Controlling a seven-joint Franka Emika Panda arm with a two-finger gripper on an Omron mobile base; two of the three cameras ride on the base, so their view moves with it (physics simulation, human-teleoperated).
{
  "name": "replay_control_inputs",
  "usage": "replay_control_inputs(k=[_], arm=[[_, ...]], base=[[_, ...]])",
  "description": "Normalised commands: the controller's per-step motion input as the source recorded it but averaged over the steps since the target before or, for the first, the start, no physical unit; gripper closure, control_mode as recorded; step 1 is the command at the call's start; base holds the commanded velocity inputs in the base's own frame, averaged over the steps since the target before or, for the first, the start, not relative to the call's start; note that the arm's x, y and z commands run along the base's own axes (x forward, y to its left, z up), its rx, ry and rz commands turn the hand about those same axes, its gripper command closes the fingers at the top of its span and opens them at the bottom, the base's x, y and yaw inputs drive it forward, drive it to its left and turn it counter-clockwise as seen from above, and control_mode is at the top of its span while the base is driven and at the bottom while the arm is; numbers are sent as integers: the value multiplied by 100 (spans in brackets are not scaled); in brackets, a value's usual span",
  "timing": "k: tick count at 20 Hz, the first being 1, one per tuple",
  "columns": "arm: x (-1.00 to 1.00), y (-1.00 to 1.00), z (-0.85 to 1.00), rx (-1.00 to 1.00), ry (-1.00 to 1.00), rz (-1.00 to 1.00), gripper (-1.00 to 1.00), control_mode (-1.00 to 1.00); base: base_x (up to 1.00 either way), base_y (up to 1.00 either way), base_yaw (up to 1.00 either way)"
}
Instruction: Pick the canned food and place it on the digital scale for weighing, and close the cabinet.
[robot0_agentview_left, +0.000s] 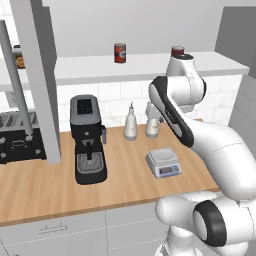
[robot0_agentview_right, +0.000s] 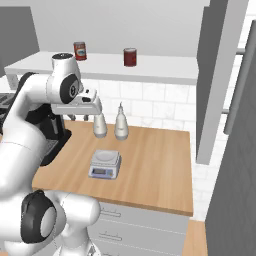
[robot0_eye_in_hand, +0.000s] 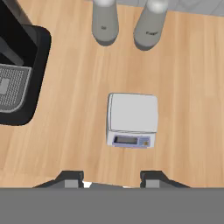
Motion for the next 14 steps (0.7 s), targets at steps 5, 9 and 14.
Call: replay_control_inputs(k=[5,9,14], arm=[[-31,0,0,0,-4,0,-100,-100],[-40,0,12,0,-18,0,-100,-100],[-44,0,37,0,-30,0,-100,-100]], base=[[0,0,0],[0,0,0],[0,0,0]])
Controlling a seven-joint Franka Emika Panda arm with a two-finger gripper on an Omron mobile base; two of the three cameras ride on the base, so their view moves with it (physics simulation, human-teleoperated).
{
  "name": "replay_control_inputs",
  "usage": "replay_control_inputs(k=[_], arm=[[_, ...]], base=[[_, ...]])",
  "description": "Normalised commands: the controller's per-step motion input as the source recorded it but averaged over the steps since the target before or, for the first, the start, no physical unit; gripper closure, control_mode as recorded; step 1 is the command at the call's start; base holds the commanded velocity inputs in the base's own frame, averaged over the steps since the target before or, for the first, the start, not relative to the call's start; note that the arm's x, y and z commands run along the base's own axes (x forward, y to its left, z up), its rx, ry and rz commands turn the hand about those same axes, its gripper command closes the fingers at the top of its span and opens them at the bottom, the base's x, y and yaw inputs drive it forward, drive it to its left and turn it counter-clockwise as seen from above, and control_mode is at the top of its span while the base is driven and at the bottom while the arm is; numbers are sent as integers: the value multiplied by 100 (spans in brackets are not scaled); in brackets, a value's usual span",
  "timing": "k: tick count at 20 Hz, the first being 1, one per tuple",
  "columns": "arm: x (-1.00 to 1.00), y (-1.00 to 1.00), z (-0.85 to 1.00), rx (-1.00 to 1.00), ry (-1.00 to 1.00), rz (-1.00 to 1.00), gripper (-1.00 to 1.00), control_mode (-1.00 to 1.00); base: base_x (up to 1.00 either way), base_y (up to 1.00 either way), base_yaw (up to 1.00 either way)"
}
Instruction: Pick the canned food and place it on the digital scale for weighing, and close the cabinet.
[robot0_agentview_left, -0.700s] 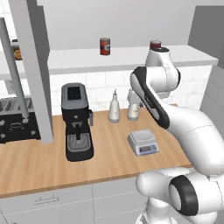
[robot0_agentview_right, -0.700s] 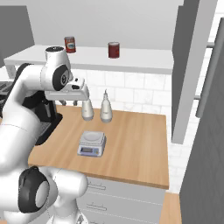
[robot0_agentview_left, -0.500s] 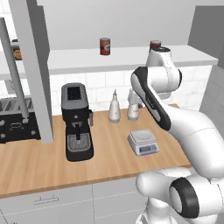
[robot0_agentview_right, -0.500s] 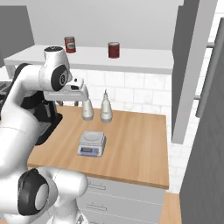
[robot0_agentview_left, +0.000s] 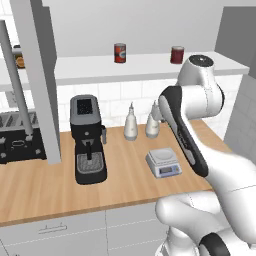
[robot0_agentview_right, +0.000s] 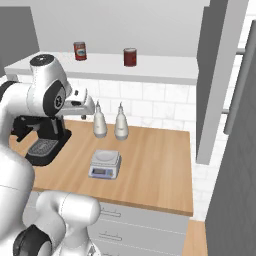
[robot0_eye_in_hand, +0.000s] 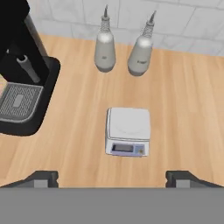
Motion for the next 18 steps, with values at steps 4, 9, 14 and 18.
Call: replay_control_inputs(k=[4,9,14,18], arm=[[-42,-12,67,0,-19,0,-100,-100],[-35,-21,67,0,-21,-1,-100,-100],[-5,-29,62,0,-28,-5,-100,-100],[24,-45,30,0,-27,-2,-100,-100]], base=[[0,0,0],[0,0,0],[0,0,0],[0,0,0]])
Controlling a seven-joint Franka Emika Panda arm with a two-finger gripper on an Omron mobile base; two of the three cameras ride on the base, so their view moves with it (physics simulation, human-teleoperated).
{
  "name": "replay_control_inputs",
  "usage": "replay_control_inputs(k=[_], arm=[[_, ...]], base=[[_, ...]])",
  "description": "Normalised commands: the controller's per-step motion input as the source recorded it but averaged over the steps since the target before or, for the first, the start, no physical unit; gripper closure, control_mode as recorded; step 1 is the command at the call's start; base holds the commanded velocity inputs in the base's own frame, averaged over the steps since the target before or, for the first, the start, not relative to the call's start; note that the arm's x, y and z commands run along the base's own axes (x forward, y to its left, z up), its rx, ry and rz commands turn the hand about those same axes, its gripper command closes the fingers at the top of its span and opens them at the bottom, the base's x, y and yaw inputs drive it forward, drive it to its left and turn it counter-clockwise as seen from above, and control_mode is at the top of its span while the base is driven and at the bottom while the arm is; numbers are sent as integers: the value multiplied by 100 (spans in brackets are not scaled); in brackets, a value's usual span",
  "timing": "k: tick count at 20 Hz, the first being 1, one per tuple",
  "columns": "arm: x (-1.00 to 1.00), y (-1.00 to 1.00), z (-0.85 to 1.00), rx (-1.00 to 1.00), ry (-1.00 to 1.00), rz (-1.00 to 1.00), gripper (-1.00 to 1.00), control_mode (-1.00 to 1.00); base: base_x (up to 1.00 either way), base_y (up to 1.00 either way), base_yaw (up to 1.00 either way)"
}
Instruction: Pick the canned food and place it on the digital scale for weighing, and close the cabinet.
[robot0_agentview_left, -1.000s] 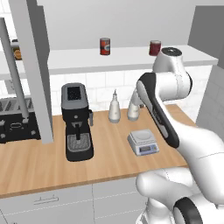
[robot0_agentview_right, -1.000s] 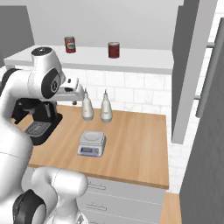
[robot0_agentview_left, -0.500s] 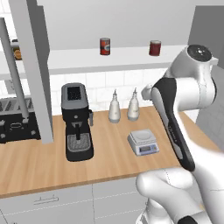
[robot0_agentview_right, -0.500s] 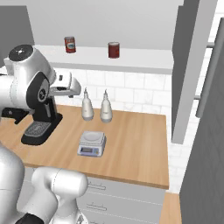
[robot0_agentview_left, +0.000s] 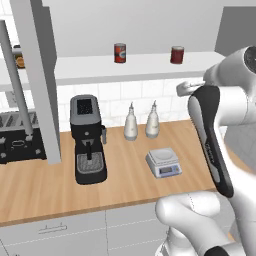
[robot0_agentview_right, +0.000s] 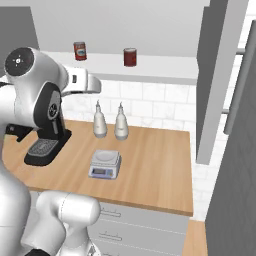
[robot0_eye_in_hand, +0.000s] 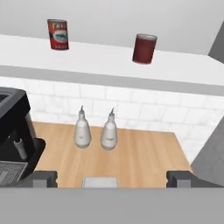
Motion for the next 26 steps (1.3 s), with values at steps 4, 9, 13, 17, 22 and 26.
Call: replay_control_inputs(k=[4,9,13,17,22,26], arm=[[6,-42,47,0,-29,-2,-100,-100],[17,-25,38,0,-4,-6,-100,-100],[34,-23,31,2,4,-1,-100,-100],[36,-22,20,1,7,0,-100,-100],[45,-16,0,0,2,0,-100,-100],[66,-14,0,0,4,0,-100,-100]], base=[[0,0,0],[0,0,0],[0,0,0],[0,0,0],[0,0,0],[0,0,0]])
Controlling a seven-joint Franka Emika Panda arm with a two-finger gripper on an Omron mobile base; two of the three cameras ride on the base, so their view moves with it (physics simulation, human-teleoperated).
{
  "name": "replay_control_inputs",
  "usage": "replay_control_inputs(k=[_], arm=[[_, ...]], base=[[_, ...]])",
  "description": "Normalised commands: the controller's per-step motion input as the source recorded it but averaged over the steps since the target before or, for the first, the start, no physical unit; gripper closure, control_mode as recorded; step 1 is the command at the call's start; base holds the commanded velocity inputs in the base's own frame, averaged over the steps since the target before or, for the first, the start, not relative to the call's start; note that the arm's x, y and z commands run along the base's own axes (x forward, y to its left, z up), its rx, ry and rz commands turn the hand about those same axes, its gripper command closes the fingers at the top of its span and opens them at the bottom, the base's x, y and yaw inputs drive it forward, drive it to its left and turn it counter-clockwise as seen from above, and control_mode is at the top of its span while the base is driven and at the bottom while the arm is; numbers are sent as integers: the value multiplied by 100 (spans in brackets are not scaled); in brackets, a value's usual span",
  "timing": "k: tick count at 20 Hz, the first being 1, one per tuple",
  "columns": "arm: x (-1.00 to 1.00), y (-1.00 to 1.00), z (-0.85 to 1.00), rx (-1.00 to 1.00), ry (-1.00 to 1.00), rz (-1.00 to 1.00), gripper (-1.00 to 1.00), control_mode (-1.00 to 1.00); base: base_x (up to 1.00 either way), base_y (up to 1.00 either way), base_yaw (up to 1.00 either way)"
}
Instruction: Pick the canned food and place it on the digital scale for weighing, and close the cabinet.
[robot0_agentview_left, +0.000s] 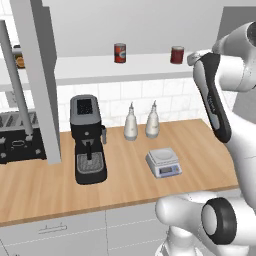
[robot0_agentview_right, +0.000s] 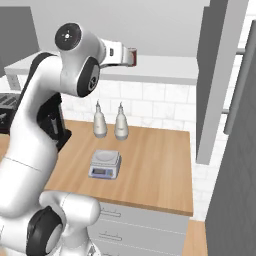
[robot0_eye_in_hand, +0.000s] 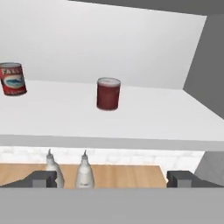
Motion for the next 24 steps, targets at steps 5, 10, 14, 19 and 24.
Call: replay_control_inputs(k=[5,10,14,19,24], arm=[[50,-8,5,0,0,0,-100,-100],[31,0,39,7,-5,0,-100,-100],[58,0,19,14,0,0,-100,-100],[48,0,5,6,0,0,-100,-100],[35,0,0,-1,1,-5,-100,-100]], base=[[0,0,0],[0,0,0],[0,0,0],[0,0,0],[0,0,0]])
